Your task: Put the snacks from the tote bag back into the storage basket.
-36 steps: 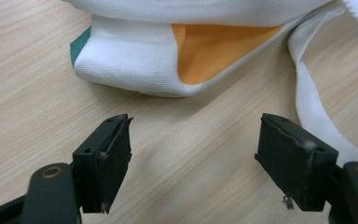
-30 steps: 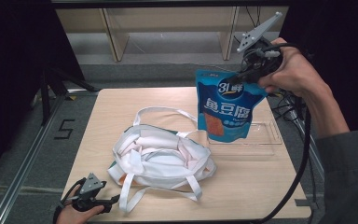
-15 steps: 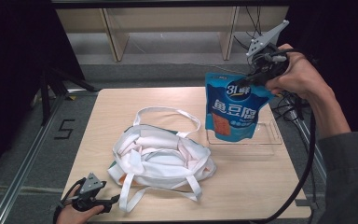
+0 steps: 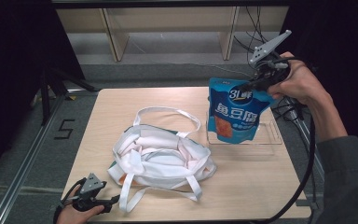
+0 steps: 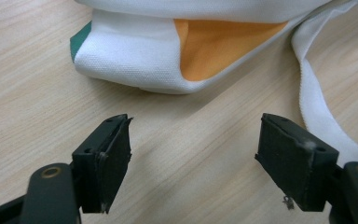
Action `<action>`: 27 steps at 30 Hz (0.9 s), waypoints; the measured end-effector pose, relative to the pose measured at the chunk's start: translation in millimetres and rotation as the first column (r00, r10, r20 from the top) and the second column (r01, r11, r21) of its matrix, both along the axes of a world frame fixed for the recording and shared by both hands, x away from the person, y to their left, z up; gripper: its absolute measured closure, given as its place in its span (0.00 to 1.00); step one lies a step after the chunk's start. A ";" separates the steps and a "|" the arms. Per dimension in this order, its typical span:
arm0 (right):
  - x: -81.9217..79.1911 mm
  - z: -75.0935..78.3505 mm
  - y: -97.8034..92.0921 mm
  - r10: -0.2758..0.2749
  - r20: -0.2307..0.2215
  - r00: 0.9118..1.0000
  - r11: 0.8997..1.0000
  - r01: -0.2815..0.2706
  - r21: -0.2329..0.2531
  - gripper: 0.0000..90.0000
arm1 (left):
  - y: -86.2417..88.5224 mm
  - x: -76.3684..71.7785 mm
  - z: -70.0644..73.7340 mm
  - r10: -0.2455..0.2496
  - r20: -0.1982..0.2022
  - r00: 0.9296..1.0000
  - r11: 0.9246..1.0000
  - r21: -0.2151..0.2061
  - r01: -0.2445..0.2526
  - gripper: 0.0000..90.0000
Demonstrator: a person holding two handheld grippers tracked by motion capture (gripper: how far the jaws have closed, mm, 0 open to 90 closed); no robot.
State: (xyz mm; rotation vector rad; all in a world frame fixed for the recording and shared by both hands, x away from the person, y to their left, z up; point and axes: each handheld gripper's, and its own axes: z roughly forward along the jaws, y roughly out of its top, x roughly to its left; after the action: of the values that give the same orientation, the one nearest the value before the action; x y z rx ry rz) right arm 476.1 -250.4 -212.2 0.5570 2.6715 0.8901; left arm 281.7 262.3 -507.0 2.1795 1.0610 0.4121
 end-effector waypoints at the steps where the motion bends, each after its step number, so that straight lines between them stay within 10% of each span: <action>1: -0.5 -0.2 -1.4 0.006 0.011 1.000 1.000 -0.006 0.001 1.00 | 2.0 0.2 1.8 -0.025 -0.018 1.000 0.999 0.025 0.025 0.28; 27: 11.7 -5.4 -7.4 -0.012 0.011 1.000 0.999 0.012 0.041 1.00 | 2.0 1.3 -1.7 -0.031 -0.027 0.999 0.999 0.023 0.031 0.28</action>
State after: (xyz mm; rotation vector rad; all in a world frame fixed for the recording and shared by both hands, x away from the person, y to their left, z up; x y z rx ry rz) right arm 487.7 -257.8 -217.6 0.5749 2.6428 0.9440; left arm 283.0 264.3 -508.8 2.2247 1.0400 0.3842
